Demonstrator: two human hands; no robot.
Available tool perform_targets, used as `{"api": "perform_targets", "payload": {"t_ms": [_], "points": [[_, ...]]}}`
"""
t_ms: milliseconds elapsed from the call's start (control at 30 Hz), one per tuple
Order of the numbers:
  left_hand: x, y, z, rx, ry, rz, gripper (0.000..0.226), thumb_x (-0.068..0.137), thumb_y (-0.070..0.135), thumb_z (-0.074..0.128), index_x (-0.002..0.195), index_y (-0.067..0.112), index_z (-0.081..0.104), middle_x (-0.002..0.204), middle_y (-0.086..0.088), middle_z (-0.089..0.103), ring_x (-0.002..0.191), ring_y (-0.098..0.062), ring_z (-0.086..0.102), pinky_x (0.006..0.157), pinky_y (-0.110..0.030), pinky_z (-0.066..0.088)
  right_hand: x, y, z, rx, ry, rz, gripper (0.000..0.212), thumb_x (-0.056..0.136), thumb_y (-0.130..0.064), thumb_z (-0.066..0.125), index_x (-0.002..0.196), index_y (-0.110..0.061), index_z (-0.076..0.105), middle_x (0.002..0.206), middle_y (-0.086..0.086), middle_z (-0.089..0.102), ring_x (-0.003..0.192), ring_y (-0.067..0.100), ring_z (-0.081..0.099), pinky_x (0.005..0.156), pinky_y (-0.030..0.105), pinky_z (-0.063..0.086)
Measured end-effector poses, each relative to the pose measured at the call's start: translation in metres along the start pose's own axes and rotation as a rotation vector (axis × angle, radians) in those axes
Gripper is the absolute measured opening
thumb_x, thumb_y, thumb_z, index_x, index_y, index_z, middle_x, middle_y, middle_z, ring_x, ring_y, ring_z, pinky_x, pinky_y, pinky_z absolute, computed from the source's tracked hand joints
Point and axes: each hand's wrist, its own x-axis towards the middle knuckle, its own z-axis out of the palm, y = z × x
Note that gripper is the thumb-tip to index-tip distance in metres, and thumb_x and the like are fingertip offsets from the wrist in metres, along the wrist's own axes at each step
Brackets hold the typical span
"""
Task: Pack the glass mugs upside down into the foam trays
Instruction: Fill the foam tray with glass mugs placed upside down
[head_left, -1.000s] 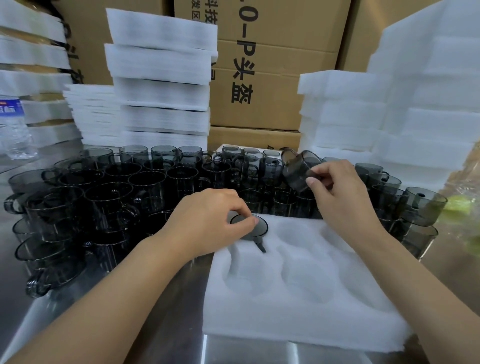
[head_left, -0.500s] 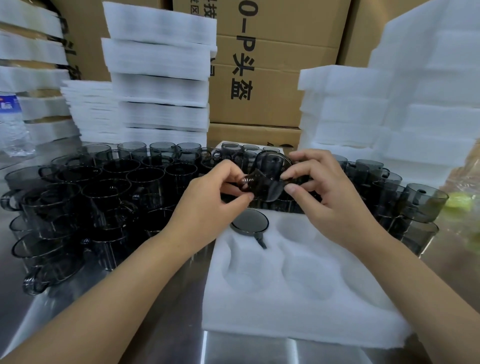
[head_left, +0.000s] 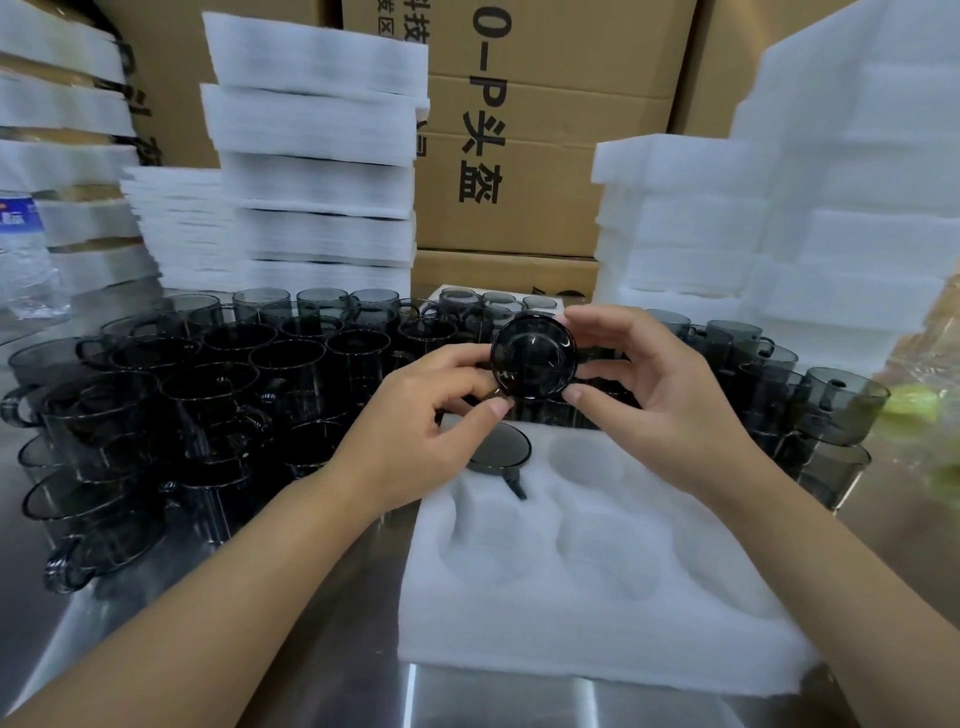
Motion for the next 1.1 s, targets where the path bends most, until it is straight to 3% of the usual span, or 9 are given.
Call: {"api": "perform_targets", "payload": {"t_ms": [100,200,267,367,433,567,733,900,1100], "points": [[0.000,0.001,0.000,0.015,-0.012,0.002,0.011,0.085,0.010,0.066,0.075,0.013,0.071,0.124,0.005,0.058,0.098,0.004,0.060,0.078,-0.005,0.042,-0.001,-0.001,0.000,-0.018,-0.023,-0.010,0.048,0.079,-0.002,0.063,0.120,-0.026,0.057,0.122,-0.006,0.062,0.121,0.013,0.054,0.099,0.030,0.046],[0.001,0.003,0.002,-0.079,-0.003,-0.059,0.026,0.083,0.004,0.069,0.075,0.029,0.070,0.128,0.002,0.057,0.099,0.002,0.061,0.076,-0.010,0.045,0.000,-0.002,-0.001,-0.019,-0.047,0.006,0.051,0.078,-0.005,0.067,0.126,-0.020,0.056,0.125,-0.006,0.061,0.123,0.013,0.053,0.103,0.032,0.044],[0.001,0.003,0.004,-0.154,-0.006,-0.112,0.029,0.082,0.007,0.072,0.074,0.035,0.072,0.126,0.006,0.058,0.096,0.003,0.061,0.076,-0.012,0.045,0.000,-0.001,-0.002,-0.025,-0.060,0.036,0.053,0.077,-0.011,0.070,0.127,-0.022,0.056,0.125,-0.008,0.061,0.122,0.012,0.053,0.104,0.033,0.044],[0.002,0.003,0.005,-0.201,-0.013,-0.186,0.021,0.076,0.022,0.079,0.070,0.042,0.075,0.123,0.007,0.060,0.108,0.001,0.059,0.079,-0.017,0.045,0.000,0.000,-0.002,-0.032,-0.055,0.079,0.051,0.075,-0.026,0.074,0.123,-0.027,0.058,0.121,-0.011,0.062,0.120,0.010,0.055,0.103,0.034,0.044],[0.003,0.005,0.004,-0.207,-0.028,-0.206,0.013,0.069,0.031,0.076,0.075,0.043,0.075,0.124,0.010,0.059,0.111,-0.001,0.059,0.081,-0.020,0.048,0.001,0.000,-0.001,-0.017,-0.021,0.095,0.048,0.070,-0.036,0.076,0.115,-0.033,0.059,0.116,-0.012,0.065,0.115,0.009,0.059,0.100,0.034,0.045],[0.002,0.011,0.005,-0.294,-0.108,-0.184,0.025,0.068,0.027,0.075,0.088,0.043,0.075,0.129,0.013,0.054,0.110,0.002,0.059,0.083,-0.015,0.049,0.004,0.001,-0.003,-0.018,0.118,0.138,0.040,0.063,-0.044,0.078,0.100,-0.040,0.064,0.102,-0.016,0.070,0.098,0.006,0.066,0.090,0.032,0.051],[-0.002,0.017,0.007,-0.381,-0.222,-0.191,0.034,0.076,0.006,0.076,0.098,0.030,0.073,0.131,0.013,0.053,0.106,-0.007,0.065,0.086,-0.016,0.050,0.004,0.001,-0.006,-0.091,0.201,0.147,0.014,0.078,-0.027,0.074,0.091,-0.034,0.071,0.088,-0.013,0.073,0.086,0.007,0.068,0.083,0.031,0.055],[-0.004,0.019,0.006,-0.378,-0.266,-0.218,0.043,0.078,-0.001,0.073,0.095,0.038,0.075,0.127,0.006,0.058,0.108,-0.009,0.064,0.085,-0.021,0.053,0.006,-0.001,-0.008,0.041,0.150,0.231,0.018,0.083,-0.014,0.070,0.090,-0.030,0.073,0.090,-0.010,0.075,0.089,0.007,0.069,0.082,0.024,0.055],[-0.002,0.021,0.008,-0.485,-0.220,-0.263,0.029,0.071,0.008,0.070,0.081,0.034,0.075,0.099,0.007,0.073,0.098,-0.009,0.068,0.078,-0.019,0.052,0.007,0.001,-0.013,0.231,0.164,0.319,0.021,0.059,-0.037,0.075,0.077,-0.026,0.078,0.079,0.001,0.075,0.072,0.016,0.069,0.063,0.031,0.057]]}}
